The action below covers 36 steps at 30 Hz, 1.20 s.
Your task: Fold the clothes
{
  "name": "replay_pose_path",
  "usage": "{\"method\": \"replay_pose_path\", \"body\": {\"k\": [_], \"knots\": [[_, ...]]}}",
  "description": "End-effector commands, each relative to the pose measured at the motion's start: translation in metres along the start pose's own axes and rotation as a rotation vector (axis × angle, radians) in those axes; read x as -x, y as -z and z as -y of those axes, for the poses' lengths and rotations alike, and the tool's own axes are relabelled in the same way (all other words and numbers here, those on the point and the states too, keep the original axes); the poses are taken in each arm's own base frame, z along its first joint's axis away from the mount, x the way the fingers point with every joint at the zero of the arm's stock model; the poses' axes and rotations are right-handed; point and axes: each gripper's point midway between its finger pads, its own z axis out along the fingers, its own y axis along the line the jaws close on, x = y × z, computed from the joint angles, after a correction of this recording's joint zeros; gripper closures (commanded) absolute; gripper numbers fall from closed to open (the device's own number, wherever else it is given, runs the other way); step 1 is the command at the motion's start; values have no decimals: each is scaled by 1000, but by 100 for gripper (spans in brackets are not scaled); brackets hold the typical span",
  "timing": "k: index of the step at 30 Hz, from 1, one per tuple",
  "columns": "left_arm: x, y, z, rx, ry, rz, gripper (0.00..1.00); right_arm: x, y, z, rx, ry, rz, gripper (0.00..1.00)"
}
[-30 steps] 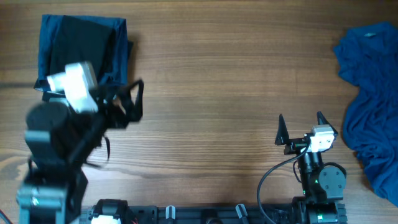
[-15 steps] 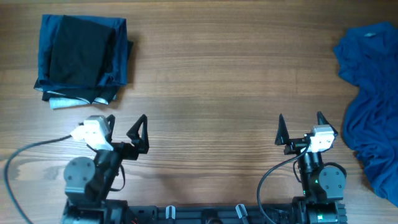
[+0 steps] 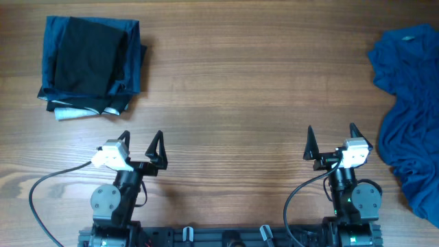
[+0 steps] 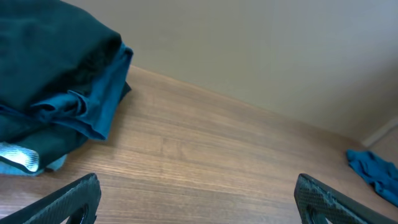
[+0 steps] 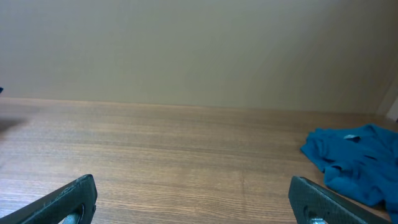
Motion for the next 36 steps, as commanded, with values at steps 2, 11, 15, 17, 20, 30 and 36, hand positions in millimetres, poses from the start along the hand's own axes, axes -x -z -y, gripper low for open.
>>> {"method": "replay_pose_path", "body": {"k": [2,11,15,17,20,30,36], "knots": [[3,2,-9,47,-52,31,0,3,1,-2,15,19,14,0],[1,2,-5,41,-436,18,0,3,1,-2,15,19,14,1],[1,1,-5,39,-424,18,0,3,1,-2,15,19,14,0],[1,1,-5,39,-424,18,0,3,1,-2,15,19,14,0],[1,1,-5,40,-424,18,0,3,1,-2,15,19,14,1],[1,1,-5,40,-424,17,0,3,1,-2,15,19,14,1],[1,1,-5,40,-424,16,0,3,1,-2,15,19,13,1]]}}
